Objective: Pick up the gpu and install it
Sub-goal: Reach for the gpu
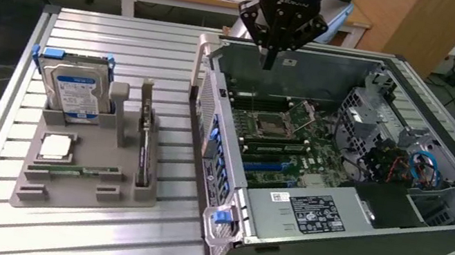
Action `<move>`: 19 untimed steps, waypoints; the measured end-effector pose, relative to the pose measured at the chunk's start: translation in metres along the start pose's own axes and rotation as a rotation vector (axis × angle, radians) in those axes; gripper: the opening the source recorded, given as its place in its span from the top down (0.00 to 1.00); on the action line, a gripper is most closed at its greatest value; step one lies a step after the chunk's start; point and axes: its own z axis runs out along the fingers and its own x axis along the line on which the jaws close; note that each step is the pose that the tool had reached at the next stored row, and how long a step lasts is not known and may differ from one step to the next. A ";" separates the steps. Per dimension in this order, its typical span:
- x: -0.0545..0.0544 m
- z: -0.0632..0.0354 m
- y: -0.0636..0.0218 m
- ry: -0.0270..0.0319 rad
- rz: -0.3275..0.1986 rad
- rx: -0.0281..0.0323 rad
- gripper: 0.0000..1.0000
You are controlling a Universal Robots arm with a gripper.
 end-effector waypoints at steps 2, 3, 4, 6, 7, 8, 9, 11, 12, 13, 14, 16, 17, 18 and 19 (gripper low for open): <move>0.001 0.0000 -0.0001 0.0000 0.000 0.0000 0.89; 0.001 -0.0001 -0.0001 0.0000 0.000 0.0000 0.89; 0.002 -0.0001 -0.0001 0.0000 0.000 0.0000 0.89; 0.003 -0.0001 -0.0002 0.0000 0.000 0.0000 0.89; 0.003 -0.0001 -0.0002 0.0000 0.000 0.0001 0.89; 0.004 -0.0001 -0.0003 0.0000 0.000 0.0000 0.89; 0.004 -0.0001 -0.0003 0.0000 0.000 0.0000 0.89; 0.005 -0.0001 -0.0004 0.0000 0.000 0.0000 0.89; 0.006 -0.0001 -0.0005 0.0000 0.000 0.0000 0.89; 0.007 -0.0001 -0.0005 0.0000 0.000 0.0000 0.89; 0.007 -0.0001 -0.0006 0.0000 0.000 0.0000 0.89; 0.009 -0.0001 -0.0006 0.0000 0.000 -0.0001 0.89; 0.009 -0.0002 -0.0007 0.0000 0.000 0.0000 0.89; 0.010 -0.0002 -0.0008 0.0000 0.000 0.0000 0.89; 0.011 -0.0002 -0.0008 0.0000 0.000 0.0000 0.89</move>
